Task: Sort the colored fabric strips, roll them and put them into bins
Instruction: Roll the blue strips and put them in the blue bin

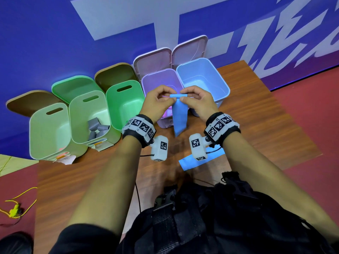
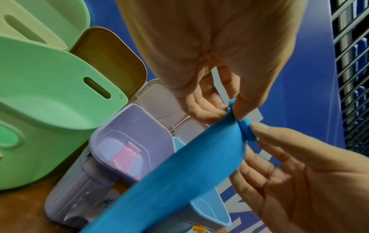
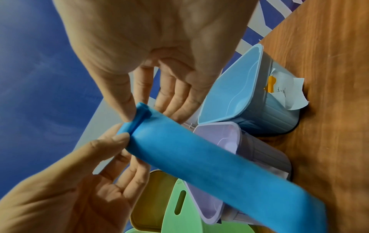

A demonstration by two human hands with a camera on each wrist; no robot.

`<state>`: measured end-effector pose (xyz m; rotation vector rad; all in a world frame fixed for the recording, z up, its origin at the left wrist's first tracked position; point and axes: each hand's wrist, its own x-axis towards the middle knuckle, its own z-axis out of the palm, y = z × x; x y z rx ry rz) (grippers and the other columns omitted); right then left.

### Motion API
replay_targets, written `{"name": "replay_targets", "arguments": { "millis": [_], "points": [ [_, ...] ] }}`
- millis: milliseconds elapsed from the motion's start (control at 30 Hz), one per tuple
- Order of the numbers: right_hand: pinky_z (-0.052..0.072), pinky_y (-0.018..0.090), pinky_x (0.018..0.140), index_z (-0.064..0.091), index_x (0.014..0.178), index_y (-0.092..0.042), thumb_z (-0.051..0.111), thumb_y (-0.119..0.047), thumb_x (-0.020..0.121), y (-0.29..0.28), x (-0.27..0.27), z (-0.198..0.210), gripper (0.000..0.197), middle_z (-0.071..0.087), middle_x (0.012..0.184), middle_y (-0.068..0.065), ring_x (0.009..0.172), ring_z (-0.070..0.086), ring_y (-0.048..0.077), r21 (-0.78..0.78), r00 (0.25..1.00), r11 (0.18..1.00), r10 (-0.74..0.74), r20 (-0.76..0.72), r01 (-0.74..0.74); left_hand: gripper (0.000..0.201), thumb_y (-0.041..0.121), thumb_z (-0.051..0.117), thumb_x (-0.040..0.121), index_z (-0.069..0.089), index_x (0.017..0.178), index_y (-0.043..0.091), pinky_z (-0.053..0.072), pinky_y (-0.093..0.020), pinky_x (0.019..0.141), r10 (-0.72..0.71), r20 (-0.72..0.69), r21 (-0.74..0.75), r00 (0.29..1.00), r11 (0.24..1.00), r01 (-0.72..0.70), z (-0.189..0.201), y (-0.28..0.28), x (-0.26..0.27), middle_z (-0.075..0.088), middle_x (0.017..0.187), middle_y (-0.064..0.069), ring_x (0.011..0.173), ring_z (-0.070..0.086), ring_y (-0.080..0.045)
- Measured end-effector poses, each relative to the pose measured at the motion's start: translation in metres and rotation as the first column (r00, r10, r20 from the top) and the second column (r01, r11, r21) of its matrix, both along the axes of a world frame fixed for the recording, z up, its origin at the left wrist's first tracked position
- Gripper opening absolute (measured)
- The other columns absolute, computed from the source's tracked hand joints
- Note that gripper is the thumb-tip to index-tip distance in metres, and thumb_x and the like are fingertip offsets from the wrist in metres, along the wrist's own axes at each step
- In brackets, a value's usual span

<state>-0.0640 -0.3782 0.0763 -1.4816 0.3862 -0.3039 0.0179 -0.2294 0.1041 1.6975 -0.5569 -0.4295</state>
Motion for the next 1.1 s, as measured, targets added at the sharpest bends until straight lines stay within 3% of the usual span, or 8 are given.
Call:
{"name": "replay_targets", "arguments": {
  "millis": [133, 300, 367, 500, 667, 800, 933, 1100],
  "points": [
    [0.051, 0.022, 0.073, 0.069, 0.090, -0.018, 0.069, -0.002, 0.086, -0.0001, 0.0004, -0.0020, 0.016, 0.070, 0.087, 0.003, 0.080, 0.064, 0.013, 0.010, 1.000, 1.000, -0.002, 0.004, 0.002, 0.020, -0.011, 0.063, 0.083, 0.063, 0.094, 0.005, 0.053, -0.021, 0.078, -0.009, -0.010, 0.019, 1.000, 1.000, 0.009, 0.0007, 0.0002, 0.0009, 0.063, 0.088, -0.001, 0.077, 0.057, -0.011],
    [0.048, 0.017, 0.067, 0.068, 0.089, -0.018, 0.068, 0.002, 0.086, -0.0015, 0.0001, -0.0007, 0.021, 0.067, 0.078, -0.008, 0.074, 0.061, 0.009, -0.006, 1.000, 1.000, 0.001, 0.004, -0.001, 0.012, 0.005, 0.063, 0.085, 0.065, 0.088, 0.017, 0.054, -0.048, 0.090, 0.007, -0.057, 0.025, 0.998, 1.000, -0.006, -0.0045, -0.0005, 0.0000, 0.063, 0.083, -0.009, 0.081, 0.062, -0.020],
    [0.047, 0.020, 0.066, 0.069, 0.092, -0.021, 0.069, -0.003, 0.085, -0.0013, 0.0001, -0.0034, 0.019, 0.068, 0.083, -0.005, 0.075, 0.060, 0.008, 0.006, 1.000, 1.000, 0.000, -0.011, 0.000, 0.016, 0.001, 0.063, 0.085, 0.065, 0.088, 0.017, 0.055, -0.045, 0.088, 0.022, -0.061, 0.021, 0.998, 1.000, -0.021, -0.0037, -0.0005, -0.0018, 0.063, 0.081, -0.006, 0.079, 0.061, -0.018],
    [0.047, 0.026, 0.066, 0.070, 0.091, -0.024, 0.070, -0.022, 0.084, 0.0015, 0.0004, -0.0068, 0.007, 0.068, 0.086, 0.004, 0.076, 0.061, 0.014, 0.044, 1.000, 0.999, -0.004, -0.011, 0.004, 0.023, -0.012, 0.060, 0.084, 0.064, 0.090, 0.009, 0.054, -0.024, 0.078, 0.019, -0.032, 0.001, 0.999, 1.000, -0.019, 0.0000, -0.0013, -0.0035, 0.063, 0.082, 0.001, 0.075, 0.058, -0.009],
    [0.050, 0.025, 0.071, 0.070, 0.092, -0.022, 0.069, -0.016, 0.084, -0.0007, 0.0017, -0.0083, 0.010, 0.071, 0.093, 0.011, 0.082, 0.065, 0.016, 0.045, 1.000, 0.999, 0.011, 0.003, -0.012, 0.011, -0.002, 0.062, 0.090, 0.064, 0.097, 0.006, 0.058, -0.038, 0.086, 0.011, -0.110, -0.024, 0.994, 1.000, -0.014, -0.0065, 0.0039, -0.0036, 0.064, 0.083, -0.010, 0.082, 0.065, -0.019],
    [0.049, 0.023, 0.070, 0.069, 0.097, -0.020, 0.069, -0.010, 0.088, -0.0009, 0.0012, -0.0082, 0.014, 0.071, 0.095, 0.006, 0.080, 0.065, 0.012, 0.030, 1.000, 0.999, 0.024, -0.005, -0.024, 0.014, -0.007, 0.060, 0.090, 0.064, 0.100, 0.001, 0.059, -0.035, 0.083, 0.028, -0.099, -0.052, 0.995, 0.998, -0.033, -0.0073, 0.0042, -0.0041, 0.065, 0.084, -0.016, 0.080, 0.067, -0.019],
    [0.052, 0.033, 0.079, 0.069, 0.099, -0.021, 0.070, -0.015, 0.084, 0.0007, 0.0009, -0.0093, 0.017, 0.072, 0.092, 0.009, 0.086, 0.067, 0.020, 0.069, 0.999, 0.997, 0.037, -0.014, -0.036, 0.018, -0.014, 0.059, 0.086, 0.063, 0.100, -0.002, 0.057, -0.026, 0.078, 0.032, -0.079, -0.073, 0.996, 0.997, -0.038, -0.0024, 0.0046, -0.0036, 0.066, 0.085, -0.007, 0.077, 0.066, -0.010],
    [0.053, 0.034, 0.081, 0.069, 0.096, -0.021, 0.071, -0.019, 0.082, 0.0016, 0.0015, -0.0071, 0.015, 0.072, 0.096, 0.014, 0.088, 0.068, 0.019, 0.040, 0.999, 0.998, 0.043, -0.005, -0.043, 0.022, -0.016, 0.061, 0.083, 0.067, 0.097, -0.001, 0.054, -0.023, 0.078, 0.034, -0.053, -0.070, 0.998, 0.997, -0.038, -0.0047, 0.0074, -0.0020, 0.069, 0.090, -0.006, 0.081, 0.066, -0.010]
  ]
}}
